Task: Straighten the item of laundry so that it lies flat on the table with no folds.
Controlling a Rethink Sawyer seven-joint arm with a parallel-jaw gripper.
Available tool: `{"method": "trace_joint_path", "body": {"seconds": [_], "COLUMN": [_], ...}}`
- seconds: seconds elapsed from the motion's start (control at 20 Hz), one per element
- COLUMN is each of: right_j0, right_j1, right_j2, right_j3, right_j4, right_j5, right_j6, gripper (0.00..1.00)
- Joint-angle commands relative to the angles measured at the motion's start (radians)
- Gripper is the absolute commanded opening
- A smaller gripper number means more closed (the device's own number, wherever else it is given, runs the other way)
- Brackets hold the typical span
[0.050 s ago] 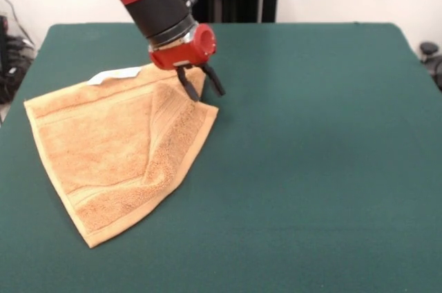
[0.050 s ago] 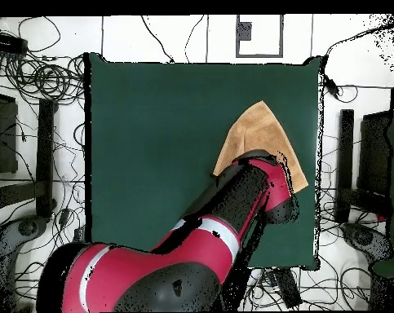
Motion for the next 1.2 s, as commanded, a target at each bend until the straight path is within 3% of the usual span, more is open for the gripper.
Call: {"method": "trace_joint_path", "body": {"seconds": [0.05, 0.35, 0.65, 0.9, 1.0, 1.2], "right_j0": [-0.023, -0.053, -0.112, -0.191, -0.193, -0.17], "right_j1": [0.074, 0.048, 0.014, -0.039, -0.032, -0.021], "right_j2": [0.16, 0.168, 0.189, 0.204, 0.188, 0.148], "right_j3": [-0.014, -0.011, 0.006, 0.077, 0.074, 0.067], "right_j4": [0.024, 0.077, 0.21, 0.491, 0.529, 0.536], "right_j5": [0.016, 0.072, 0.172, 0.225, 0.207, 0.199], "right_j6": [-0.018, -0.115, -0.349, -0.78, -0.826, -0.807], "gripper": [1.0, 1.0, 1.0, 1.0, 1.0, 1.0]}}
